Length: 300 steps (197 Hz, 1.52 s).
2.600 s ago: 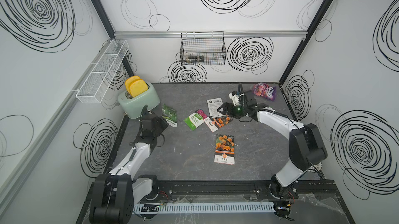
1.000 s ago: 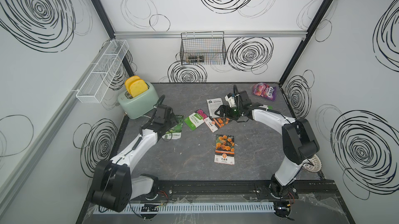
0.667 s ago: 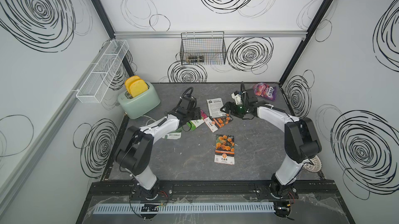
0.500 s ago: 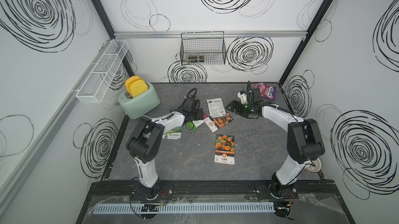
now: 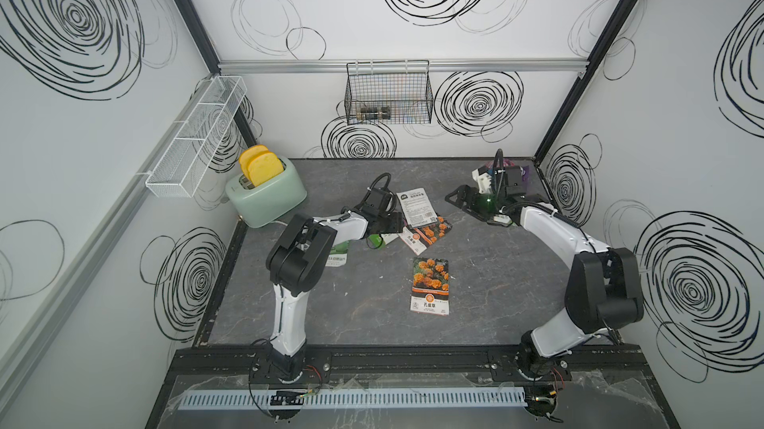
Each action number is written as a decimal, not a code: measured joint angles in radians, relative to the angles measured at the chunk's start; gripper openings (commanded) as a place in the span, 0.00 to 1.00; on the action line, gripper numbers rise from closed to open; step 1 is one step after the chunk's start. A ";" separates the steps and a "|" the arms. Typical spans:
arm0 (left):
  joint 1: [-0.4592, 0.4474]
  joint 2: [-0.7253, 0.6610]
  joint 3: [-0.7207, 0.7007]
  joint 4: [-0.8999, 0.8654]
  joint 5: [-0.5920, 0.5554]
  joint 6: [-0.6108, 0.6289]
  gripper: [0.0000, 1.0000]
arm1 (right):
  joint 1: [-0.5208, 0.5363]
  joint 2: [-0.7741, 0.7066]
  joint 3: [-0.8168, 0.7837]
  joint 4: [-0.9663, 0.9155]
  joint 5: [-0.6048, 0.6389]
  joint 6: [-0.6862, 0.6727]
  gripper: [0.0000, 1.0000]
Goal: Arrange the seed packets in a row
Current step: Move the seed packet to the center of the board, then pick up the seed packet from the center of the board.
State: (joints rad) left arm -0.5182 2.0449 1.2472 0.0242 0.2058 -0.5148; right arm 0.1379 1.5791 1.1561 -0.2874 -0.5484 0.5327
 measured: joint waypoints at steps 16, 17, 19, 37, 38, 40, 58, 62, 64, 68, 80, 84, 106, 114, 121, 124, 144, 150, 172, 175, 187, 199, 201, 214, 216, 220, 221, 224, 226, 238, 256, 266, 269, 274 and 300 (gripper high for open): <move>-0.047 0.037 0.037 0.034 0.045 -0.027 0.65 | -0.024 -0.023 -0.013 0.000 -0.003 0.006 0.89; -0.049 0.039 0.039 0.036 0.047 -0.028 0.65 | -0.024 -0.023 -0.014 0.000 -0.004 0.006 0.89; -0.056 0.046 0.047 0.040 0.053 -0.032 0.65 | -0.027 -0.027 -0.016 0.000 -0.003 0.007 0.89; -0.112 0.101 0.115 0.060 0.097 -0.059 0.65 | -0.045 -0.047 -0.037 -0.001 -0.004 0.008 0.89; -0.114 0.104 0.119 0.061 0.098 -0.060 0.65 | -0.047 -0.048 -0.039 -0.001 -0.004 0.008 0.89; -0.121 0.111 0.129 0.061 0.104 -0.063 0.65 | -0.048 -0.050 -0.041 -0.001 -0.004 0.008 0.89; -0.160 0.158 0.198 0.060 0.136 -0.082 0.66 | -0.061 -0.058 -0.066 -0.001 -0.003 0.008 0.89; -0.166 0.164 0.208 0.060 0.142 -0.087 0.66 | -0.063 -0.058 -0.070 -0.001 -0.002 0.007 0.89; -0.170 0.167 0.212 0.060 0.146 -0.089 0.66 | -0.064 -0.058 -0.072 -0.001 -0.001 0.007 0.89; -0.174 0.171 0.217 0.060 0.152 -0.093 0.66 | -0.066 -0.058 -0.077 -0.001 0.001 0.006 0.89; -0.179 0.173 0.221 0.058 0.171 -0.108 0.67 | -0.068 -0.055 -0.085 -0.002 0.007 0.005 0.89; -0.177 0.173 0.221 0.057 0.175 -0.112 0.67 | -0.068 -0.053 -0.085 -0.003 0.010 0.005 0.89; -0.146 0.164 0.210 0.062 0.200 -0.133 0.68 | -0.068 -0.024 -0.084 -0.002 0.017 0.005 0.89; -0.126 0.150 0.193 0.063 0.206 -0.139 0.68 | -0.068 -0.002 -0.081 -0.002 0.019 0.005 0.89; -0.106 0.136 0.179 0.064 0.211 -0.143 0.69 | -0.068 0.019 -0.076 -0.002 0.022 0.005 0.89; -0.097 0.129 0.174 0.064 0.213 -0.145 0.69 | -0.068 0.029 -0.075 -0.001 0.022 0.005 0.89; -0.039 0.105 0.165 0.077 0.224 -0.148 0.69 | -0.072 0.088 -0.066 0.002 0.025 0.006 0.88; -0.023 0.103 0.166 0.087 0.228 -0.148 0.69 | -0.074 0.105 -0.061 0.002 0.026 0.006 0.88; 0.022 0.109 0.190 0.093 0.243 -0.148 0.69 | -0.081 0.170 -0.016 0.000 0.036 0.006 0.88; 0.026 0.113 0.197 0.093 0.244 -0.148 0.70 | -0.082 0.177 -0.008 0.001 0.037 0.006 0.88; 0.035 0.133 0.238 0.090 0.251 -0.148 0.70 | -0.085 0.216 0.032 0.002 0.042 0.006 0.87; 0.037 0.159 0.285 0.091 0.261 -0.148 0.70 | -0.089 0.261 0.078 0.003 0.045 0.006 0.87; 0.037 0.165 0.292 0.092 0.262 -0.148 0.70 | -0.089 0.270 0.085 0.003 0.046 0.005 0.87; 0.035 0.194 0.332 0.100 0.272 -0.148 0.70 | -0.091 0.317 0.130 0.003 0.050 0.005 0.87; 0.035 0.200 0.338 0.101 0.274 -0.148 0.70 | -0.091 0.323 0.135 0.003 0.050 0.005 0.87; 0.035 0.208 0.348 0.103 0.278 -0.148 0.70 | -0.092 0.337 0.149 0.002 0.051 0.005 0.87; 0.034 0.210 0.350 0.103 0.278 -0.148 0.70 | -0.092 0.343 0.154 0.002 0.051 0.005 0.87; 0.034 0.218 0.357 0.103 0.281 -0.148 0.70 | -0.092 0.353 0.162 0.002 0.051 0.005 0.87; 0.034 0.222 0.362 0.103 0.283 -0.148 0.71 | -0.092 0.361 0.170 0.001 0.052 0.005 0.87; 0.033 0.249 0.384 0.103 0.291 -0.148 0.71 | -0.094 0.409 0.212 -0.002 0.055 0.005 0.87; 0.032 0.284 0.403 0.105 0.296 -0.149 0.71 | -0.095 0.468 0.255 -0.002 0.061 0.004 0.87; 0.032 0.295 0.403 0.098 0.299 -0.149 0.71 | -0.097 0.492 0.262 -0.003 0.066 0.003 0.87; 0.032 0.297 0.403 0.097 0.299 -0.150 0.71 | -0.097 0.498 0.263 -0.004 0.067 0.003 0.87; 0.032 0.302 0.404 0.094 0.300 -0.150 0.71 | -0.097 0.506 0.263 -0.004 0.066 0.002 0.87; 0.032 0.319 0.409 0.082 0.304 -0.149 0.72 | -0.099 0.507 0.267 -0.005 0.071 0.001 0.86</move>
State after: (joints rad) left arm -0.4862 2.3642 1.6566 0.1062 0.5098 -0.6640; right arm 0.0387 2.0865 1.4227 -0.2920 -0.4778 0.5339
